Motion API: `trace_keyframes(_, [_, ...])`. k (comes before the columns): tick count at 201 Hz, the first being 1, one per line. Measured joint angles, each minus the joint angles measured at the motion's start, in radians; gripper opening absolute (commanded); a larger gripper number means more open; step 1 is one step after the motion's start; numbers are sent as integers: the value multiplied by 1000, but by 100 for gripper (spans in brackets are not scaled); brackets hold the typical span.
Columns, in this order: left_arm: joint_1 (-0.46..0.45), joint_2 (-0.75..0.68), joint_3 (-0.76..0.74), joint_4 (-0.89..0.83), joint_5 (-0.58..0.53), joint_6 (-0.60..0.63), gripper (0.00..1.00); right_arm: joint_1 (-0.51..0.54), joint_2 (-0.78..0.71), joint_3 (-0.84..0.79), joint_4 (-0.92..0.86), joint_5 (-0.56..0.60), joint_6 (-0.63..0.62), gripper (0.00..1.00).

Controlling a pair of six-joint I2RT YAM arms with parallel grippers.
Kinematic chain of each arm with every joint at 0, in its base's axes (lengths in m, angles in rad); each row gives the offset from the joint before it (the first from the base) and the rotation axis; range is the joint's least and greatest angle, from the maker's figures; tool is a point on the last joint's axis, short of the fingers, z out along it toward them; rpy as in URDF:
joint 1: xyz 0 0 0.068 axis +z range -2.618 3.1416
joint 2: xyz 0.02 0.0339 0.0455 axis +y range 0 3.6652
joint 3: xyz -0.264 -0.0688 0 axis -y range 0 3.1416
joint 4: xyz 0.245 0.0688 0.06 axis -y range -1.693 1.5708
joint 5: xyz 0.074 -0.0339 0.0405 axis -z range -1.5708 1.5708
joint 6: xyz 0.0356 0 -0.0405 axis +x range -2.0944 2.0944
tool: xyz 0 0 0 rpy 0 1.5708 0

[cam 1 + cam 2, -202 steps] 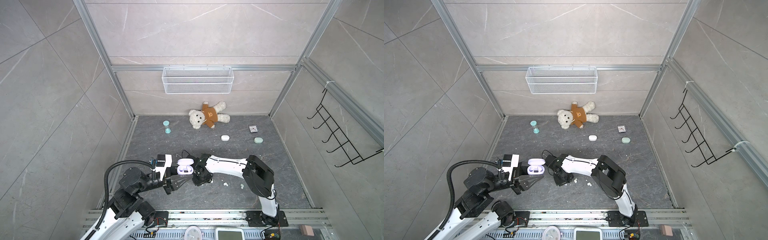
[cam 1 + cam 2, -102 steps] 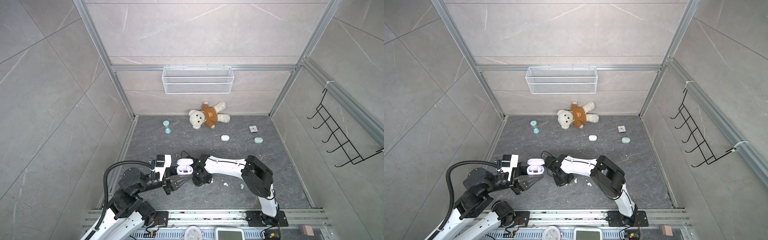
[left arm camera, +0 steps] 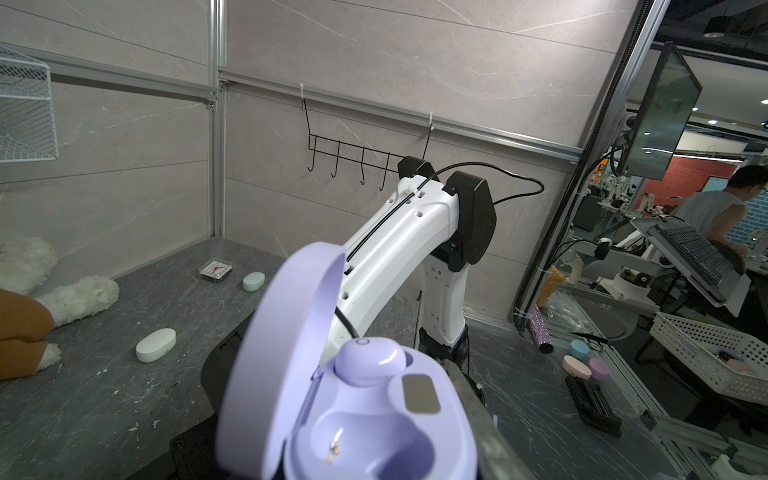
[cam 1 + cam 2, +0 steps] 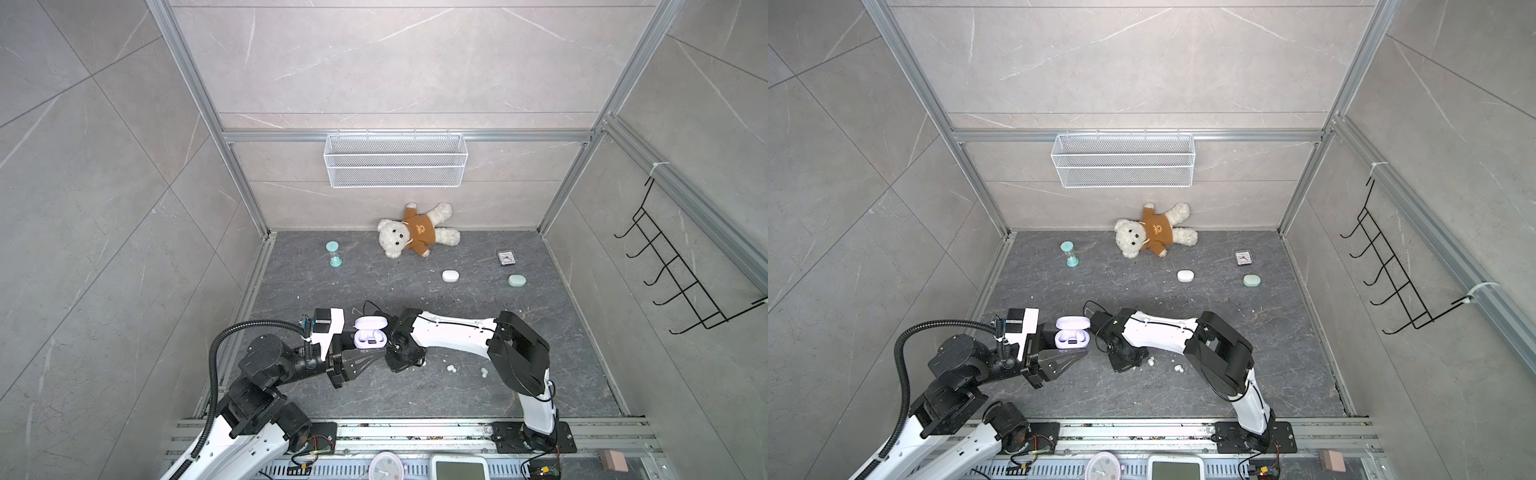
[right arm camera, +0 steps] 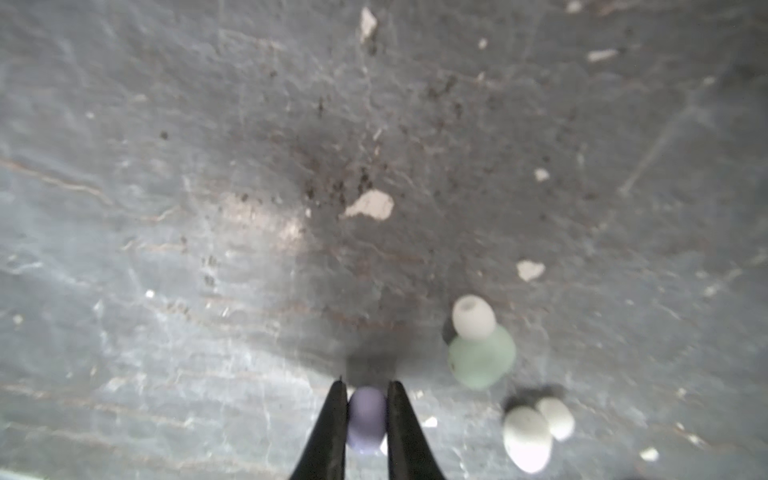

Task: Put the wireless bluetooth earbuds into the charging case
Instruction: 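Lift the earbud with the right gripper toward the case while the left gripper raises it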

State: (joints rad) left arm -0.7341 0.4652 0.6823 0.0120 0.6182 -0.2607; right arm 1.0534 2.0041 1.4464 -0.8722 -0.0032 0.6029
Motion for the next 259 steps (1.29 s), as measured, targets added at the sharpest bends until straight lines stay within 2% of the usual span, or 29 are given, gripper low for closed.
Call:
trace_keyframes(81, [0, 34, -6, 38, 0, -2, 15, -18, -262, -134, -32, 5, 76, 17])
trace_keyframes(146, [0, 131, -19, 150, 8, -5, 15, -80, -495, -106, -171, 58, 102, 18])
trace_keyframes(209, [0, 407, -56, 401, 10, -3, 12, -154, -706, 29, -295, 88, 112, 18])
trace_keyframes(259, [5, 630, -37, 577, 16, -3, 12, -191, -762, 210, -356, 93, 104, 19])
